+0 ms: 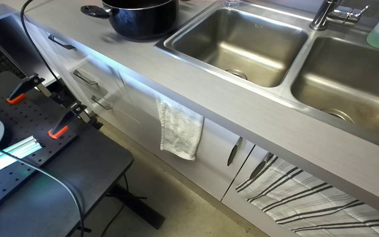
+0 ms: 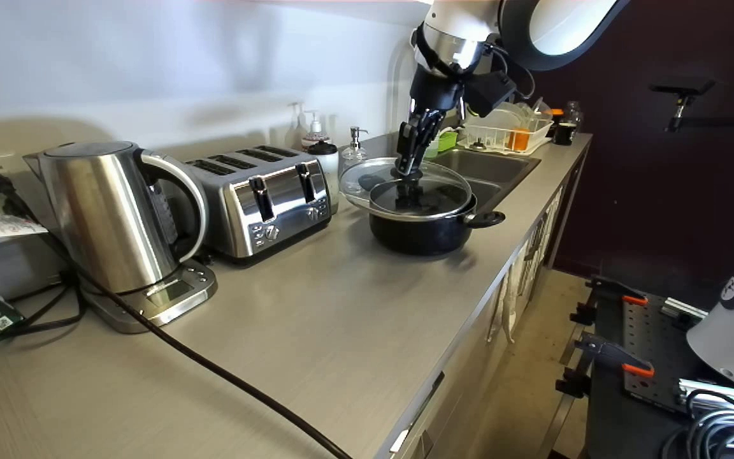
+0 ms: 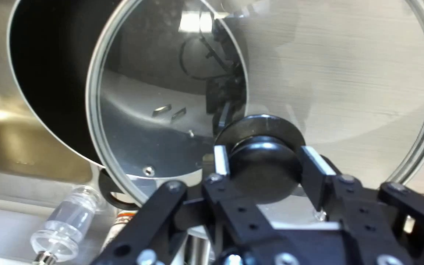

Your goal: Remove the lid from the pot

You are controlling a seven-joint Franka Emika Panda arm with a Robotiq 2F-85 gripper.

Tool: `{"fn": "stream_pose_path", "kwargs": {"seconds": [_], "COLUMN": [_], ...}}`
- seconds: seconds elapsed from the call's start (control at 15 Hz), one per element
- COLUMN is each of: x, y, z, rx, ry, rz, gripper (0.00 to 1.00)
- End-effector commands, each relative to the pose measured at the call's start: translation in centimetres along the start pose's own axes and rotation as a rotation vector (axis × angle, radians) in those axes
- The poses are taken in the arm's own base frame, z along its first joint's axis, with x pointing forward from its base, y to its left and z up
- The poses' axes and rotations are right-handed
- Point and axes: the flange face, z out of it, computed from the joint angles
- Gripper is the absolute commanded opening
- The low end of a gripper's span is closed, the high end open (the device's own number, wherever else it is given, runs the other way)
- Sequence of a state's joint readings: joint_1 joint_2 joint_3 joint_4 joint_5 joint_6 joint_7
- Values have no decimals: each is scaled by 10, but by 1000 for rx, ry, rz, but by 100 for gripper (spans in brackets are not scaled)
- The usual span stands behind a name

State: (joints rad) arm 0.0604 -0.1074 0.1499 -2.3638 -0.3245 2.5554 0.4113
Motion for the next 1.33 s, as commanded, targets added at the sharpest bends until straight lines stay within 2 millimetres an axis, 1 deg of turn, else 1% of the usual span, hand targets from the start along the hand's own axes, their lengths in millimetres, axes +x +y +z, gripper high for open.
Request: {"fn": "stream_pose_path", "kwargs": {"seconds": [0.0, 0.13, 0.33, 0.47, 0.6, 0.73, 0.87, 1.0, 1.27], "x": [-1, -6, -14, -19, -23, -26, -29, -32, -34], "y": [-48, -75, -116, -137, -152, -161, -166, -167, -167], "z": [-17, -20, -16, -7, 7, 25, 44, 65, 95], "rx": [7, 16, 33, 35, 37, 39, 44, 56, 61], "ry": [60, 68, 68, 62, 47, 23, -6, -38, -82], "rz": [-110, -176, -270, -324, -371, -403, -421, -426, -426], "gripper": [25, 25, 25, 25, 25, 25, 25, 25, 25]}}
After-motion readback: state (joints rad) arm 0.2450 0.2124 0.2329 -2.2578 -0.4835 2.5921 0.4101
